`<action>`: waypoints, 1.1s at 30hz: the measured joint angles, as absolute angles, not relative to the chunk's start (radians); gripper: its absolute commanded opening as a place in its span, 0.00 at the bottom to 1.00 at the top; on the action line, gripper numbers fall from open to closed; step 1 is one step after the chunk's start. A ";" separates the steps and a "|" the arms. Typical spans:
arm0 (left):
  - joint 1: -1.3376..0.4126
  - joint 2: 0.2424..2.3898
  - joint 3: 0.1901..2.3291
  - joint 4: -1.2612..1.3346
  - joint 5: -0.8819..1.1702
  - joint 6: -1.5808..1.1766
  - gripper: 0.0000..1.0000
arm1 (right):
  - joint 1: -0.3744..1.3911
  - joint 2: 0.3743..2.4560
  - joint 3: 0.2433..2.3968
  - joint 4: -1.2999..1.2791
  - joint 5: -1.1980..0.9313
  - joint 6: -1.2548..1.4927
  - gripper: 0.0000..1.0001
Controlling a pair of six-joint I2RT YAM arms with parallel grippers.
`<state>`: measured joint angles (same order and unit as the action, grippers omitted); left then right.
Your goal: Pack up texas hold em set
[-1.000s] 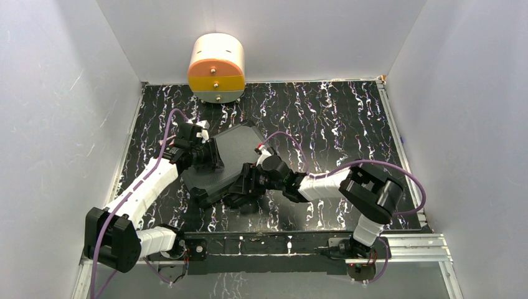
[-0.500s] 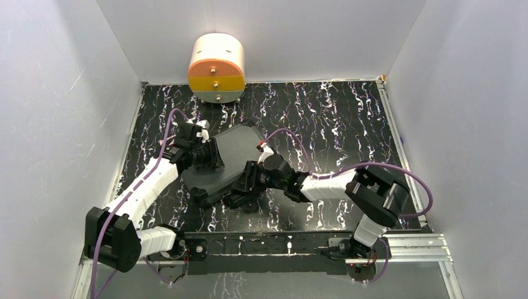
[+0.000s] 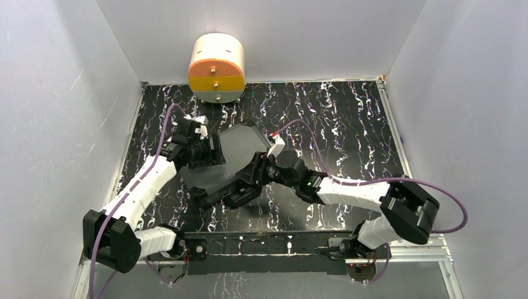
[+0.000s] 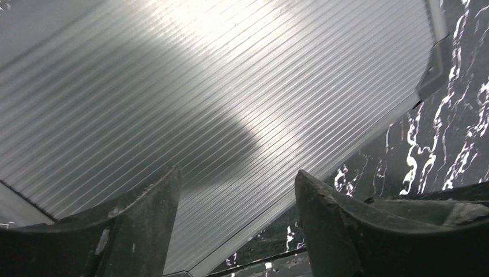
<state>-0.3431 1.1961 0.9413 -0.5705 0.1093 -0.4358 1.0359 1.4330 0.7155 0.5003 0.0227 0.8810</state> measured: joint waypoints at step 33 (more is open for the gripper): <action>-0.159 1.367 1.050 -0.570 0.022 -0.279 0.70 | 1.097 1.682 0.840 0.223 0.142 0.754 0.32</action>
<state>-0.1589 1.3674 1.0504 -0.5701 0.0216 -0.2794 1.0969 1.6821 0.8398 0.2226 0.1425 0.7540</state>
